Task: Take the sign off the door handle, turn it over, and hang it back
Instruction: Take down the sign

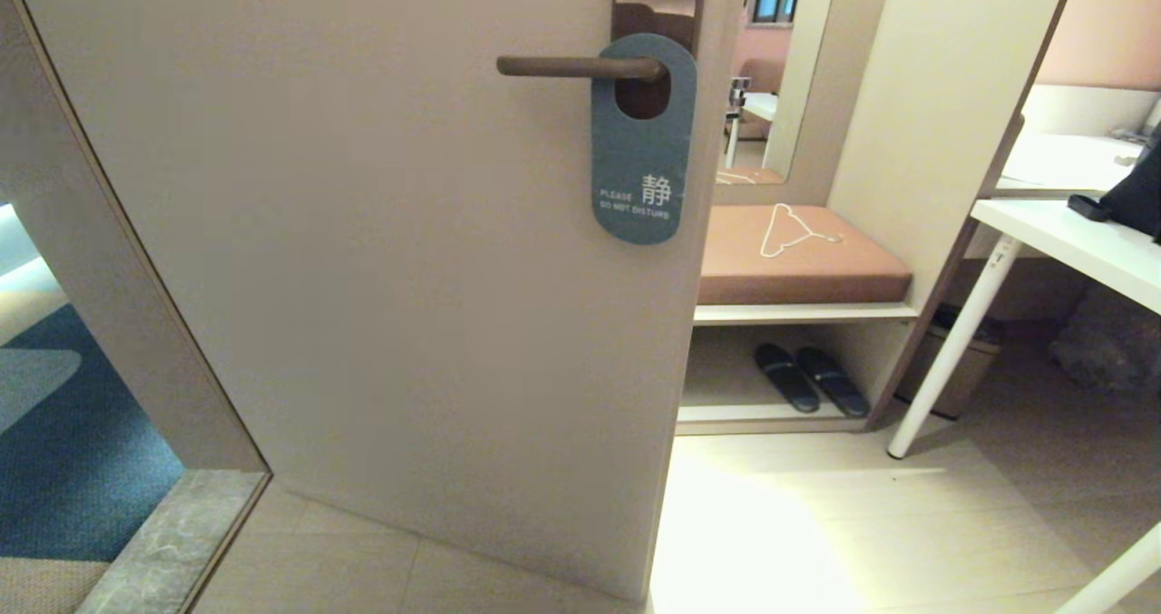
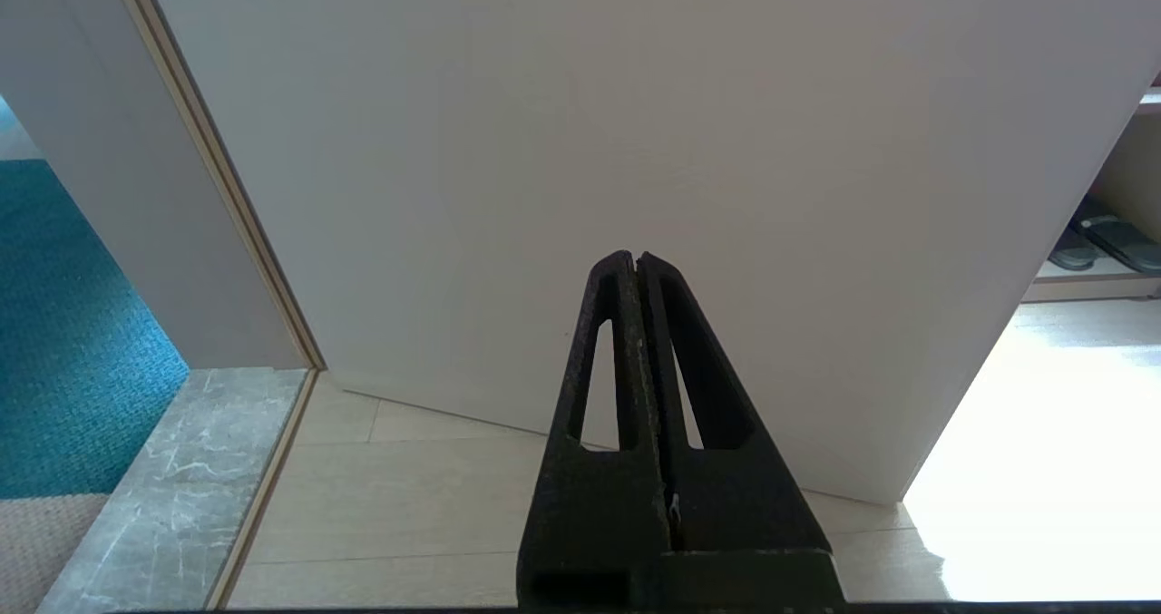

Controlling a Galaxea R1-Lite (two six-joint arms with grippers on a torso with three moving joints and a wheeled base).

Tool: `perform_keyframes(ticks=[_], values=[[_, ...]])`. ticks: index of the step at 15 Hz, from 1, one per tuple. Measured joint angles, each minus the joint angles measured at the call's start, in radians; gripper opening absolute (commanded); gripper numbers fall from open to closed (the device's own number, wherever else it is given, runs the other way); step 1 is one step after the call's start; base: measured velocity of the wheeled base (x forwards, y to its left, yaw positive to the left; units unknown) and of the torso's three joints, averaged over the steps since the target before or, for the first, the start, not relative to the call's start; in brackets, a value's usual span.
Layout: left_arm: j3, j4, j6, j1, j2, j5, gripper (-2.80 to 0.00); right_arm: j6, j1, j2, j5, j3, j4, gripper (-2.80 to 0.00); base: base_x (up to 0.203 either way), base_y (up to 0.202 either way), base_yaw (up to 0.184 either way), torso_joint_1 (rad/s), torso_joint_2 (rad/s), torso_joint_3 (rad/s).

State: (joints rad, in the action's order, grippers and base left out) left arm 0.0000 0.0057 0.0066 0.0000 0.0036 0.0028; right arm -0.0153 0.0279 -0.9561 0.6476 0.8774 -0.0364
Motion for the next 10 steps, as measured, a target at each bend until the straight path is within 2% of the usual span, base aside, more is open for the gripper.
perform_keyframes(ticks=[3,4,10], values=[[0.0,0.0,0.0,0.0,0.0,0.0,-2.8,-0.079,0.048,-0.131,0.084,0.024,0.0,-2.8,0.0,0.0,0.0,0.0,0.0,0.0],[0.0,0.0,0.0,0.0,0.0,0.0,-2.8,-0.086,0.068,-0.17,0.096,0.032,0.0,0.0,0.0,0.0,0.0,0.0,0.0,0.0],[0.0,0.0,0.0,-0.002,0.0,0.0,-2.8,-0.082,0.129,-0.378,0.104,0.198,0.0,0.0,0.0,0.0,0.0,0.0,0.0,0.0]])
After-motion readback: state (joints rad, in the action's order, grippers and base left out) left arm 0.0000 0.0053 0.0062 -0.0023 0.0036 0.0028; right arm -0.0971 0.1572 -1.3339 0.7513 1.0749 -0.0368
